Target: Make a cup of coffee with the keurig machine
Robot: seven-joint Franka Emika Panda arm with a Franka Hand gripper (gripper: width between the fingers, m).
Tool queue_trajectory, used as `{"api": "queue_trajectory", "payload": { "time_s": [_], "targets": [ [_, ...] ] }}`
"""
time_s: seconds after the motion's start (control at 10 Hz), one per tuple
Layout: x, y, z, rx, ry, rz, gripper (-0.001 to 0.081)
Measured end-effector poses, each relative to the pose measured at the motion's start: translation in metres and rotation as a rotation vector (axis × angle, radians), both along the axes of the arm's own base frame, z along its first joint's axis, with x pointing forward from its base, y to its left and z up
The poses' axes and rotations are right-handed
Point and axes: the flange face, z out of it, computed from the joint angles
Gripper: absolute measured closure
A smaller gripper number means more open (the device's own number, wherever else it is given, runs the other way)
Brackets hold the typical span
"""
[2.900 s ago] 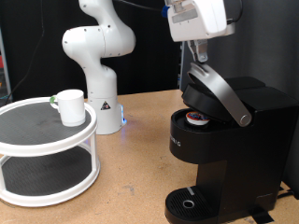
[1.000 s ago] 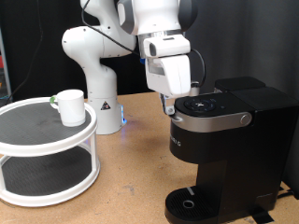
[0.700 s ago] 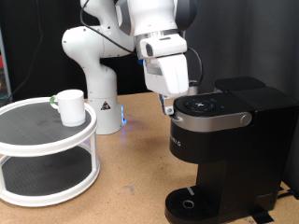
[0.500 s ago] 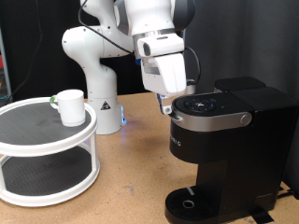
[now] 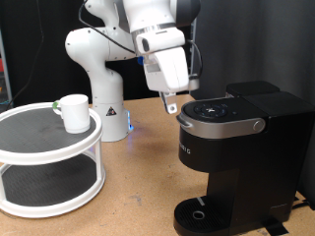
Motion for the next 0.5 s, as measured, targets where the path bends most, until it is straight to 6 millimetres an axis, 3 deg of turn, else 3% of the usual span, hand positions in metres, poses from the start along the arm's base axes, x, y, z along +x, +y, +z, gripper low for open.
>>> {"api": "queue_trajectory", "payload": {
  "time_s": [0.3,0.5],
  "targets": [
    [-0.004,0.000,0.040,0.082,-0.018,-0.021,0.0805],
    [-0.006,0.001,0.045,0.088,-0.007,-0.021,0.0805]
  ]
}}
